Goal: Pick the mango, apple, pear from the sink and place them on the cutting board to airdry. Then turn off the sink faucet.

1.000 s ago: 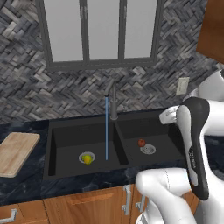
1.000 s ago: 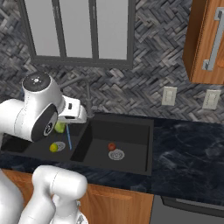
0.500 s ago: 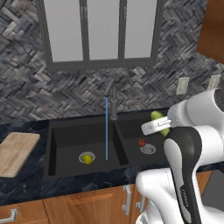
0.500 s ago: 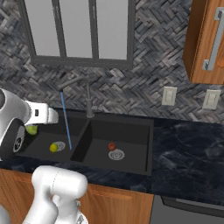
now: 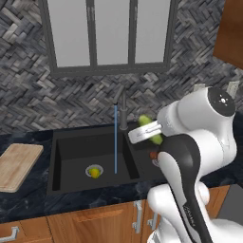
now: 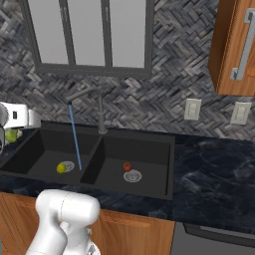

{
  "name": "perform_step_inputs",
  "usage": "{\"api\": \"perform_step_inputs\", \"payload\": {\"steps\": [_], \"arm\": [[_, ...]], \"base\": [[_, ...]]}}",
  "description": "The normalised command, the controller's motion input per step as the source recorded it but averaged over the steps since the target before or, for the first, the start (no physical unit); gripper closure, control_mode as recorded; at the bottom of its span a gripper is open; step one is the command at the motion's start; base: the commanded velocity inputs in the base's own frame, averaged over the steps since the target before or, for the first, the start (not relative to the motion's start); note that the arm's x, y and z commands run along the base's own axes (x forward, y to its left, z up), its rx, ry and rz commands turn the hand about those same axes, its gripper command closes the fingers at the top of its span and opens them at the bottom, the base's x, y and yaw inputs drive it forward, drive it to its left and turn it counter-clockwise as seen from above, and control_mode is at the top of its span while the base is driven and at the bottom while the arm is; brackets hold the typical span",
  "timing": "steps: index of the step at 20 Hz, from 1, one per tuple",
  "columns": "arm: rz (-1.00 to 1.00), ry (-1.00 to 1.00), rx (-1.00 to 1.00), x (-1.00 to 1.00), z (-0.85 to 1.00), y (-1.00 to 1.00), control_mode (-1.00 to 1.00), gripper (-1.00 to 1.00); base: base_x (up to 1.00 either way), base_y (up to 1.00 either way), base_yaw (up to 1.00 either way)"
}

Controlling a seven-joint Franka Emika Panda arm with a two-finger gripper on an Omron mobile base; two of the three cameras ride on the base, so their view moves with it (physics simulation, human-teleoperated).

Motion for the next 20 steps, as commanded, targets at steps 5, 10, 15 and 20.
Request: {"api": "perform_step_inputs", "payload": {"steps": [5, 10, 15, 20], "arm": [[0.13, 0.00, -0.06, 0.00, 0.00, 0.77, -1.00, 1.00], [0.13, 0.00, -0.01, 0.00, 0.00, 0.53, -1.00, 1.00], [0.14, 0.00, 0.00, 0.00, 0.00, 0.40, -1.00, 1.00], [0.11, -0.05, 0.00, 0.01, 0.00, 0.33, -1.00, 1.00]], "base": [[0.00, 0.00, 0.00], [0.00, 0.00, 0.00], [0.00, 0.00, 0.00], [0.00, 0.00, 0.00]]}}
